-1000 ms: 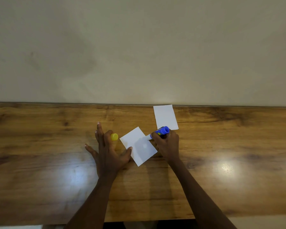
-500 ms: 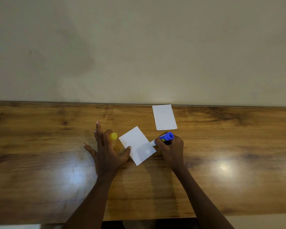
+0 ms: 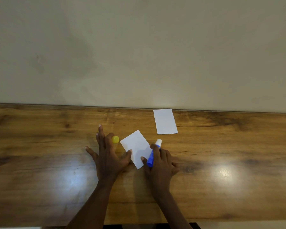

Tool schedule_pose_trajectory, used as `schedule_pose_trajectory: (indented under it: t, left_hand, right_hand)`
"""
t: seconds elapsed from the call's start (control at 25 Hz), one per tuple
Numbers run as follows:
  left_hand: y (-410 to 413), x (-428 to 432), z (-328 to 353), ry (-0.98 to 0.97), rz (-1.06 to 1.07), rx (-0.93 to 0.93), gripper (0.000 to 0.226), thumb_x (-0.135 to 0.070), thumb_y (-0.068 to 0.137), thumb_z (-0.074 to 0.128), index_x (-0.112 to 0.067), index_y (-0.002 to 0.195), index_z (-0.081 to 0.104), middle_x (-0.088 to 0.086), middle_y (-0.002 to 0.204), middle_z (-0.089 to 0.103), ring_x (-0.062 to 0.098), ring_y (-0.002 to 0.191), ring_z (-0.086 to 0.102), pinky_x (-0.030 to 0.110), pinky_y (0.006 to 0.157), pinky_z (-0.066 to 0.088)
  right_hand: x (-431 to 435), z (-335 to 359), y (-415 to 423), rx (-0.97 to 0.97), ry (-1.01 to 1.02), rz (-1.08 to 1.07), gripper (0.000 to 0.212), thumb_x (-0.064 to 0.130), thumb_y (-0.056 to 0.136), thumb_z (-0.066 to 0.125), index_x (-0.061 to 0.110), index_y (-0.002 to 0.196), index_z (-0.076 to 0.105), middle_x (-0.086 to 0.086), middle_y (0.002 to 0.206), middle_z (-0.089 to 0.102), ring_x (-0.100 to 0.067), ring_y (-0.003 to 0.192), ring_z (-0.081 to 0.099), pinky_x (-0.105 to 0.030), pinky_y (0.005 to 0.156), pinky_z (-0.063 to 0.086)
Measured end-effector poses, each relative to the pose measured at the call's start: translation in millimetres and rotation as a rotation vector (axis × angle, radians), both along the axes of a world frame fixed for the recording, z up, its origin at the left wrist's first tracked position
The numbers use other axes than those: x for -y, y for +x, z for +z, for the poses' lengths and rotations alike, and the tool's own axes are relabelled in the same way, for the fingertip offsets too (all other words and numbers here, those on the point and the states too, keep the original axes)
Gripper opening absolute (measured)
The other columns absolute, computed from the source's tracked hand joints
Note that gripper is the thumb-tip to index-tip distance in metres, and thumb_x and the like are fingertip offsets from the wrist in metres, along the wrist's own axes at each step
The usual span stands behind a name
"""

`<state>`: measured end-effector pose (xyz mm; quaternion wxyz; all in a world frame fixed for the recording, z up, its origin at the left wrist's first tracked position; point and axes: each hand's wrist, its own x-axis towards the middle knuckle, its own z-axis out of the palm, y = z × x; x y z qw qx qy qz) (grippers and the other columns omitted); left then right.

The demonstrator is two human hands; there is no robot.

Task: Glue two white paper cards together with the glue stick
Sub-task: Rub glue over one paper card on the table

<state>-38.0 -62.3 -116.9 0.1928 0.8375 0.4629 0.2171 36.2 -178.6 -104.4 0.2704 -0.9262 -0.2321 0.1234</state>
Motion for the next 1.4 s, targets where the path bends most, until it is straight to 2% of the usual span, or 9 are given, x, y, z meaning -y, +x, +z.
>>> schedule_pose_trajectory:
  t: [0.16,0.24,0.4,0.64,0.8,0.96,1.08,1.24,1.4]
  left_hand:
    - [0,-1,0,-0.009,-0.007,-0.026,0.08,-0.05,0.06,0.068,-0.01,0.125,0.042,0.008,0.153,0.002,0.037,0.14,0.014,0.068,0.105,-0.003]
    - [0,-1,-1,-0.015,-0.018,-0.026,0.079,-0.043,0.062,0.075,-0.011,0.125,0.042,0.002,0.15,-0.006,0.036,0.141,0.011,0.068,0.105,-0.003]
    - [-1,0,-2,-0.04,-0.021,-0.046,0.078,-0.042,0.063,0.075,-0.013,0.127,0.039,0.003,0.152,-0.006,0.034,0.142,0.007,0.068,0.105,-0.004]
    - [-1,1,1,-0.039,-0.013,-0.043,0.076,-0.054,0.068,0.057,-0.013,0.129,0.038,0.0,0.15,-0.009,0.033,0.142,0.006,0.066,0.105,-0.007]
    - [-2,2,0,-0.028,-0.008,0.022,0.074,-0.061,0.072,0.037,-0.014,0.129,0.037,-0.005,0.149,-0.011,0.03,0.142,0.003,0.067,0.105,-0.006]
    - [-1,1,-2,-0.04,0.002,0.036,0.074,-0.061,0.069,0.047,-0.015,0.126,0.037,-0.006,0.149,-0.012,0.031,0.142,0.005,0.067,0.105,-0.006]
    - [-1,1,-1,-0.026,-0.004,0.012,0.081,-0.062,0.063,0.055,-0.014,0.126,0.039,-0.004,0.149,-0.009,0.033,0.142,0.009,0.066,0.105,-0.006]
    - [0,-1,-2,-0.017,-0.012,-0.028,0.083,-0.052,0.059,0.072,-0.013,0.125,0.041,-0.002,0.148,-0.007,0.033,0.141,0.009,0.066,0.105,-0.006]
    - [1,-1,-3,-0.022,-0.016,-0.031,0.082,-0.047,0.059,0.076,-0.013,0.125,0.042,-0.003,0.147,-0.008,0.032,0.141,0.007,0.066,0.105,-0.007]
  right_hand:
    - [-14,13,-3,-0.22,0.289,-0.1,0.059,0.021,0.072,0.072,0.018,0.122,0.041,-0.007,0.127,0.049,-0.017,0.111,0.043,-0.023,0.094,0.033]
    - [-15,18,-2,-0.294,0.548,-0.193,0.062,0.006,0.065,0.076,0.017,0.115,0.041,-0.009,0.12,0.048,-0.016,0.101,0.046,-0.007,0.079,0.041]
    - [-18,21,-13,-0.408,0.767,-0.407,0.073,-0.006,0.06,0.076,0.028,0.108,0.033,-0.005,0.117,0.041,-0.026,0.104,0.051,-0.031,0.078,0.053]
    - [-28,20,-13,-0.357,0.755,-0.502,0.067,-0.012,0.065,0.069,0.017,0.117,0.038,-0.013,0.126,0.045,-0.021,0.107,0.05,-0.037,0.086,0.05]
    - [-23,27,37,-0.222,0.709,-0.249,0.06,-0.02,0.064,0.059,0.009,0.113,0.042,-0.004,0.11,0.045,-0.023,0.098,0.052,-0.034,0.08,0.051]
    - [-27,35,80,-0.227,0.413,0.288,0.055,-0.014,0.066,0.059,0.018,0.107,0.039,-0.002,0.103,0.046,-0.009,0.082,0.048,-0.012,0.072,0.04]
    - [-39,31,87,-0.245,0.267,0.477,0.058,-0.01,0.065,0.063,0.021,0.107,0.038,0.003,0.102,0.044,-0.006,0.076,0.048,-0.008,0.069,0.037]
    - [-48,19,78,-0.19,0.241,0.466,0.054,-0.001,0.067,0.069,0.013,0.111,0.041,0.0,0.098,0.045,-0.011,0.074,0.047,-0.011,0.064,0.038]
    - [-43,13,72,-0.035,0.238,0.374,0.057,0.005,0.066,0.073,0.01,0.115,0.044,-0.01,0.115,0.053,-0.015,0.091,0.047,-0.027,0.083,0.041]
